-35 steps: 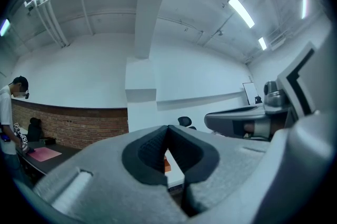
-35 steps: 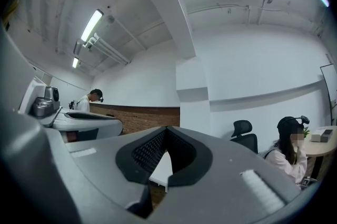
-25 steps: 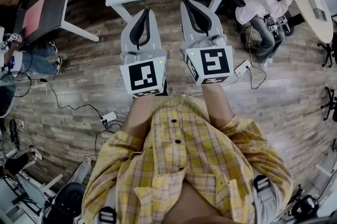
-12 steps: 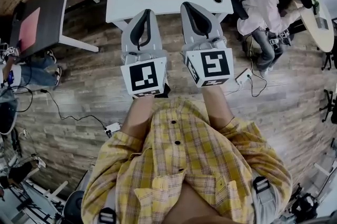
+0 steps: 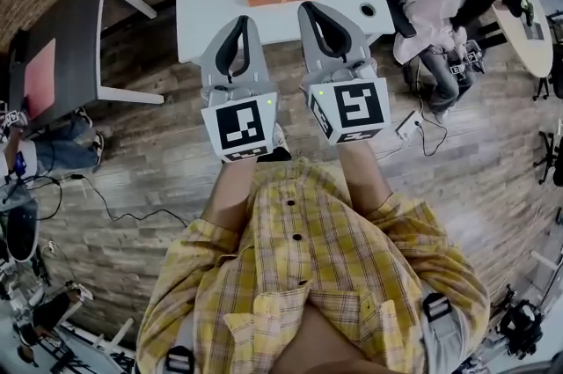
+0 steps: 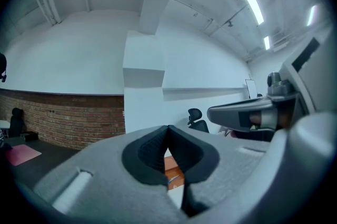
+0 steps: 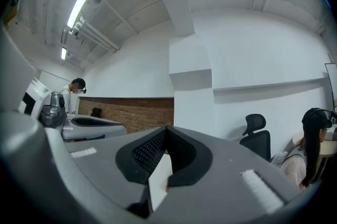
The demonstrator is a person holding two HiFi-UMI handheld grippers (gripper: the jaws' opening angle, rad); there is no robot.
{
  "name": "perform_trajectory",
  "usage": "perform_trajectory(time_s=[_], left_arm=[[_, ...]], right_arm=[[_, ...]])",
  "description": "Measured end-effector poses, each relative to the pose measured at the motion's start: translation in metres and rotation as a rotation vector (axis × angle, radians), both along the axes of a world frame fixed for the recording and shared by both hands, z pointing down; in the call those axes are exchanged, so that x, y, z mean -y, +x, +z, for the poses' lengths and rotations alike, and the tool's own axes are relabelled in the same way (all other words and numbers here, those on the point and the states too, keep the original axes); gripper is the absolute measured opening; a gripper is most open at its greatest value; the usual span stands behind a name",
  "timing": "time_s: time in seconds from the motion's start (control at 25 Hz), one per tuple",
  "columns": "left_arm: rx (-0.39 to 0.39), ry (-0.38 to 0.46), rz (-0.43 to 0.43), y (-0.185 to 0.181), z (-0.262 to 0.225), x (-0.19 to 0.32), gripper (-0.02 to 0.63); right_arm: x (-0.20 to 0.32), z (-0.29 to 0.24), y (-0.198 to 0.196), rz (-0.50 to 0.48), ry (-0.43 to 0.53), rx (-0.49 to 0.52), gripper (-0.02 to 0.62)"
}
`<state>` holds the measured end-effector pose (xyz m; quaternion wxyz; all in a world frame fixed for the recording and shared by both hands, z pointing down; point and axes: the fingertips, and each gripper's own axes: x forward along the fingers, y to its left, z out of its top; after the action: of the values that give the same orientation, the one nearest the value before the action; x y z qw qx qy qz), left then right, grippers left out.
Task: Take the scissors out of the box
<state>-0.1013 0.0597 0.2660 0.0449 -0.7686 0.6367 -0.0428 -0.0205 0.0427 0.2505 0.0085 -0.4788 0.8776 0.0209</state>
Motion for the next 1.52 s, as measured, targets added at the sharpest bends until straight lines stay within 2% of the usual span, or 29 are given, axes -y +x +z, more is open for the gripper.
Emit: perform_trajectory(time_s=[0.44,0.76,1.0,1.52], left_arm=[[-0.001,-0.042,0.056,-0.023,0.013,0.058,0.002],[0.003,-0.078,0.075,-0.028,0.028,0.097,0.002],[0.025,-0.110,0.084,-0.014,0.044,0.139,0.002],[0.068,-0.131,0.034,0.003,0.055,0.222,0.002]], right_arm=[[0.052,0.005,-0.018,0.080,-0.021,-0.005,0.005],[0.089,0.018,-0.028,0.074,-0.041,-0.010,0.005],[0.131,0.020,-0.020,0.052,-0.032,-0.002,0.005],[0.216,0.037,-0.007,-0.009,-0.064,-0.006,0.005]])
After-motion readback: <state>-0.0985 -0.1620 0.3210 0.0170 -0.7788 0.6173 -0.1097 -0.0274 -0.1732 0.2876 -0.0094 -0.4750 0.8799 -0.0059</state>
